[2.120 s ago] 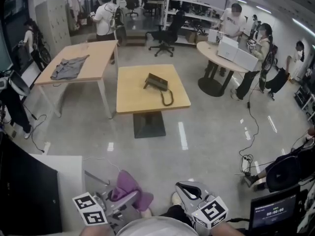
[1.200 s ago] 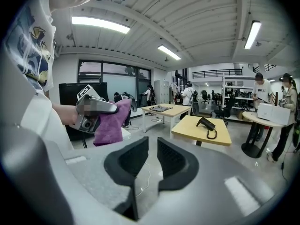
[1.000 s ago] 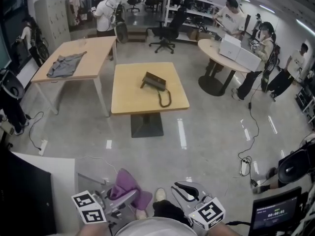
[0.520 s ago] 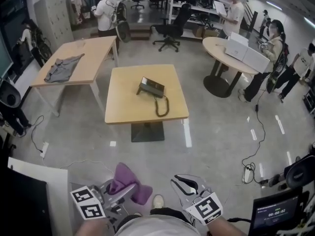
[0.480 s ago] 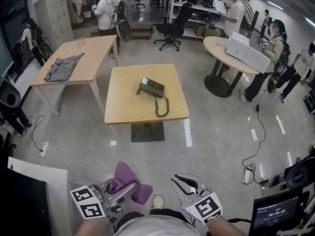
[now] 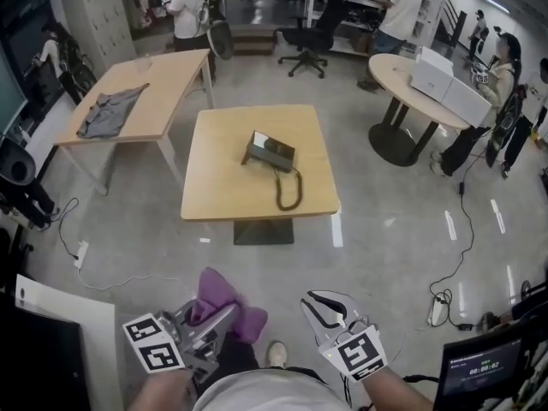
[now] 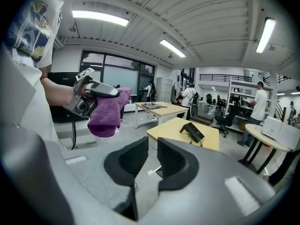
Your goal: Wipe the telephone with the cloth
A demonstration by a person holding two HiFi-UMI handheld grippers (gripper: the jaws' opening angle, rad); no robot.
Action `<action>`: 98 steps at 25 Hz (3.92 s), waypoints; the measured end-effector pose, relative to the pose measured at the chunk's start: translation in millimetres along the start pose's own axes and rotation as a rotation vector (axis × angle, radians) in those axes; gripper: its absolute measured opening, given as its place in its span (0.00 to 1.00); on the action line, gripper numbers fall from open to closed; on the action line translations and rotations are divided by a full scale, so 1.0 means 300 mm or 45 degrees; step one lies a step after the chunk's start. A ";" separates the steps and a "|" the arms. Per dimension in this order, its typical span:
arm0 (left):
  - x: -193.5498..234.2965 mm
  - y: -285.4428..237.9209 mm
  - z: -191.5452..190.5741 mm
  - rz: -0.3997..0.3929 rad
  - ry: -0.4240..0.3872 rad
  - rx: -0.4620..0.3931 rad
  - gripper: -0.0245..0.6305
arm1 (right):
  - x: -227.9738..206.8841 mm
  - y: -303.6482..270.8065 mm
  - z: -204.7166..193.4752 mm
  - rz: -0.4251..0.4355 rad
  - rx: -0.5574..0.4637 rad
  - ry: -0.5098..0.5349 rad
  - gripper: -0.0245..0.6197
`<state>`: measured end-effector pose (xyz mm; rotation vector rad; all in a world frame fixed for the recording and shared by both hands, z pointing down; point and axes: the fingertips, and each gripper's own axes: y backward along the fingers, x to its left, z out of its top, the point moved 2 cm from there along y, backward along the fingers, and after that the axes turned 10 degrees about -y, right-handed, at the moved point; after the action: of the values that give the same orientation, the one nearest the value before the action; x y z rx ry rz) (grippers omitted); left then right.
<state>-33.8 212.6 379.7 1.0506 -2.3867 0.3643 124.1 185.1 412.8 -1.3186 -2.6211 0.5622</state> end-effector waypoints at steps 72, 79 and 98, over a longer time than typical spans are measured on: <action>0.861 -0.343 0.455 -0.136 0.207 0.231 0.17 | -0.855 -1.307 -0.102 -0.622 0.456 0.649 0.20; 0.862 -0.350 0.464 -0.149 0.202 0.213 0.17 | -0.826 -1.259 -0.073 -0.576 0.424 0.592 0.16; 0.868 -0.453 0.569 -0.164 0.127 0.091 0.17 | -0.876 -0.940 0.332 -0.356 0.040 0.039 0.15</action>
<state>-140.0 -110.0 384.1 1.1834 -2.2200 0.4474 43.1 -203.6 441.0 -0.9203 -2.6936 0.5312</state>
